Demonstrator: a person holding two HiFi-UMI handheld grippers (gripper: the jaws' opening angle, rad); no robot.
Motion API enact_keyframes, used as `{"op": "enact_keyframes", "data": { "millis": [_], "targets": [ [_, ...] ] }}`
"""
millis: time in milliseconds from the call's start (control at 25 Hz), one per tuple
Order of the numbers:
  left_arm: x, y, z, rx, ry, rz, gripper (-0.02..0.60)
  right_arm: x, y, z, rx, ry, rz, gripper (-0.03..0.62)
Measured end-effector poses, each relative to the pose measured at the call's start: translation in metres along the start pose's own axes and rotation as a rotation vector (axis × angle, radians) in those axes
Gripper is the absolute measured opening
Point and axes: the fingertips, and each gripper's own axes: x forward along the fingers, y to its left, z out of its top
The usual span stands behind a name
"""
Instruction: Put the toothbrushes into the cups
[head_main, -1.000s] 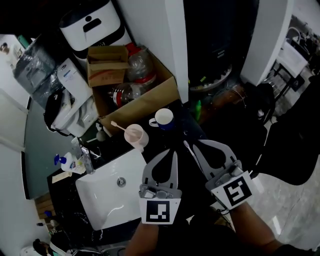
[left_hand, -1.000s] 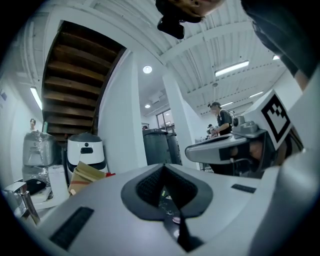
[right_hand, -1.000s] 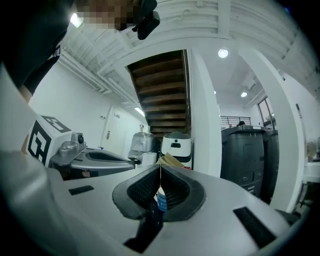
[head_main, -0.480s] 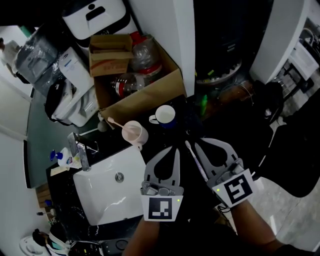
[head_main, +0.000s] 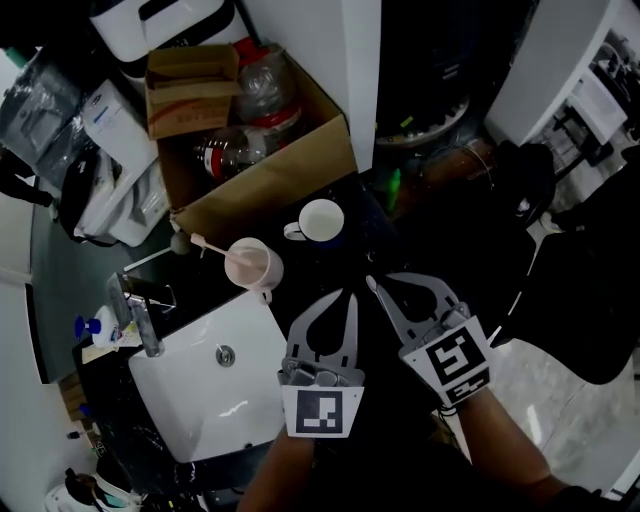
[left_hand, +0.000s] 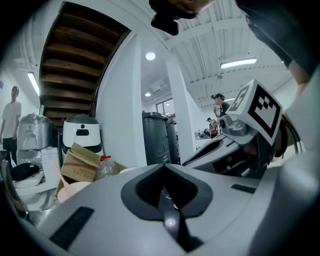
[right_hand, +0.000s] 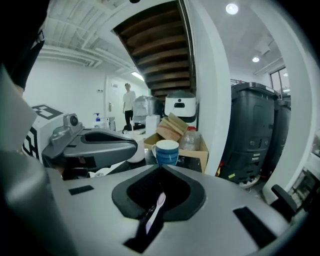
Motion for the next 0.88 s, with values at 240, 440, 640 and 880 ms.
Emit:
{"op": "enact_keyframes", "data": {
  "millis": [240, 440, 640, 880],
  "targets": [
    [0.008, 0.005, -0.017, -0.023, 0.011, -0.017, 0.009, 0.023, -0.002, -0.024, 0.04, 0.152, 0.016, 0.034],
    [0.01, 0.013, -0.029, -0.008, 0.026, -0.022, 0.009, 0.042, 0.0, -0.043, 0.05, 0.287, 0.044, 0.034],
    [0.013, 0.02, -0.043, -0.032, 0.03, -0.024, 0.009, 0.048, -0.004, -0.067, 0.032, 0.479, 0.06, 0.035],
    [0.016, 0.025, -0.053, -0.076, 0.033, -0.034, 0.009, 0.053, 0.0, -0.076, 0.044, 0.597, 0.062, 0.045]
  ]
}}
